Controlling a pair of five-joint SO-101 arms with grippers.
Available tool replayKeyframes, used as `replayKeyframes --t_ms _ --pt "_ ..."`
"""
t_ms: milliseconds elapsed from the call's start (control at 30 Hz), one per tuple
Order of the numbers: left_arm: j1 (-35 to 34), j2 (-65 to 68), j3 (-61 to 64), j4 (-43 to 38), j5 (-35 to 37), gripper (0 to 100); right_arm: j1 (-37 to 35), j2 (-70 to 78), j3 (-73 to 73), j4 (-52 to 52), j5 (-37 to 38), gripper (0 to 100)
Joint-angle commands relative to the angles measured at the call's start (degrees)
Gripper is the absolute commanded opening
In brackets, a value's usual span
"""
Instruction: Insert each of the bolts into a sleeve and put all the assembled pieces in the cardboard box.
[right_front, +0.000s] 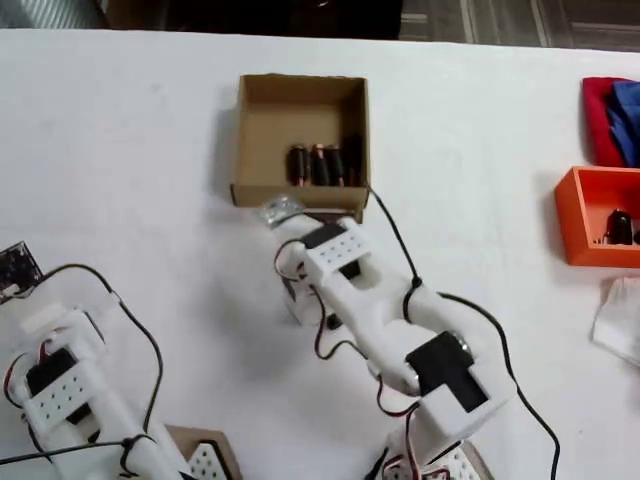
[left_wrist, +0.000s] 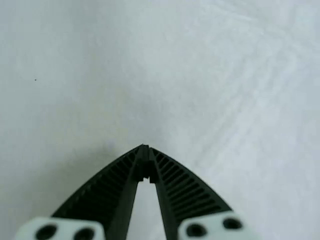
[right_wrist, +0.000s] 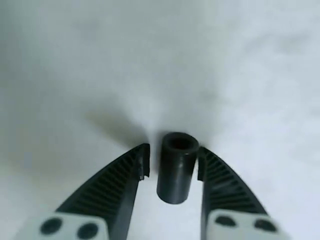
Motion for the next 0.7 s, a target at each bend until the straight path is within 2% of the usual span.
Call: replayKeyframes --t_ms 0,133,300,367,400,500,600,667 --pt "0.5 -0.9 -0.4 -1.0 0.4 3 1.2 1.5 -0.3 1.2 0.5 10.8" --pt "0.5 -0.9 -0.4 -1.0 0.4 3 1.2 1.5 -0.3 1.5 0.6 11.6" --pt "0.6 -0.9 -0.4 -1.0 0.4 3 1.2 1.5 1.1 1.2 4.2 15.5" --pt "0.7 -0.9 -0.3 -1.0 0.4 3 1.2 1.5 1.6 1.1 5.1 9.3" --pt "0.8 -0.9 -0.3 -1.1 0.4 3 1.4 1.3 1.6 0.8 5.3 2.6" --pt "1.3 -0.9 -0.4 -1.0 0.4 3 4.3 -2.4 1.9 -0.1 5.3 2.2" --pt "6.1 -0.5 -1.8 0.3 -6.6 3 10.6 -12.7 1.9 1.0 5.3 2.3" --pt "12.8 -0.4 -5.7 5.5 -12.7 3 15.9 -22.8 1.9 2.2 5.4 2.3"
